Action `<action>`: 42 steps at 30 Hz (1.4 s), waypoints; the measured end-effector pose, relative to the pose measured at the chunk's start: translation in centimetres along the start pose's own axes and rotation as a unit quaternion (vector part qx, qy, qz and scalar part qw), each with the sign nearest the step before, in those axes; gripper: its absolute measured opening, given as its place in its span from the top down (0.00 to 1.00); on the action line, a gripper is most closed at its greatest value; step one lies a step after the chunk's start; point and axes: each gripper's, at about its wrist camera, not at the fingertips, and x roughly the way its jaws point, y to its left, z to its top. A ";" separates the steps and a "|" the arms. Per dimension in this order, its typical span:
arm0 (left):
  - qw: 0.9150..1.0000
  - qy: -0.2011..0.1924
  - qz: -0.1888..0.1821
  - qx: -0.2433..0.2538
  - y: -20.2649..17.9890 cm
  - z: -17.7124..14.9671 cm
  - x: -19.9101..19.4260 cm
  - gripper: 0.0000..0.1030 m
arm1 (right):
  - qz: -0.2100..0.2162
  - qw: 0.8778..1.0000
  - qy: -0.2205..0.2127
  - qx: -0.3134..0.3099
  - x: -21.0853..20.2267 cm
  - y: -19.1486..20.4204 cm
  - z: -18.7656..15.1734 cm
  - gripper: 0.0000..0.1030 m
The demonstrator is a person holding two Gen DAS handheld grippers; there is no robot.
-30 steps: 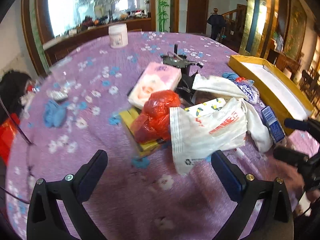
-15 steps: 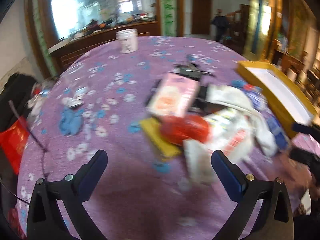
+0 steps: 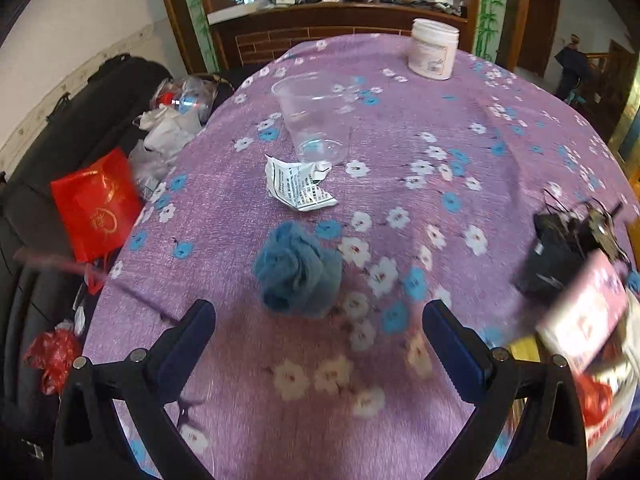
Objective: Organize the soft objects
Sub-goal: 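Grasp the blue knitted cloth with the left gripper and lift, then grasp the blue Vinda tissue pack with the right gripper while the left holds the cloth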
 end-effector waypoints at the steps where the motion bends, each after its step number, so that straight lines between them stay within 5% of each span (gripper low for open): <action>1: 1.000 0.001 0.002 -0.003 0.2 0.3 0.3 0.00 | -0.001 1.000 0.000 0.000 0.0 0.0 0.0 0.05; 8: 0.999 0.021 0.013 -0.025 0.8 1.8 2.8 0.02 | -0.004 1.000 0.001 0.003 0.1 0.0 0.1 0.05; 11: 0.999 0.031 0.016 -0.022 0.6 1.7 3.8 0.32 | -0.005 1.000 0.002 0.010 0.1 -0.2 0.2 0.05; 15: 0.999 0.039 0.008 -0.028 0.7 1.4 4.8 0.56 | -0.007 1.000 0.006 0.018 0.2 -0.7 0.3 0.05; 21: 1.000 -0.007 -0.007 -0.012 -0.2 -0.5 1.1 0.60 | -0.009 0.999 0.022 0.032 0.5 -1.7 0.1 0.05; 26: 0.996 -0.059 -0.065 0.006 -1.6 -3.6 -4.0 0.60 | -0.009 0.998 0.045 0.042 1.6 -2.0 -0.3 0.06; 30: 0.988 -0.087 -0.124 0.033 -3.6 -6.4 -7.3 0.60 | -0.001 0.994 0.078 0.081 3.0 -3.0 -0.3 0.19; 39: 0.968 -0.114 -0.191 0.113 -9.4 -8.8 -10.7 0.59 | -0.002 0.981 0.105 0.163 4.7 -5.2 0.1 0.19; 42: 0.964 -0.108 -0.207 0.130 -10.9 -9.5 -10.9 0.59 | -0.017 0.982 0.110 0.152 4.8 -4.8 0.3 0.42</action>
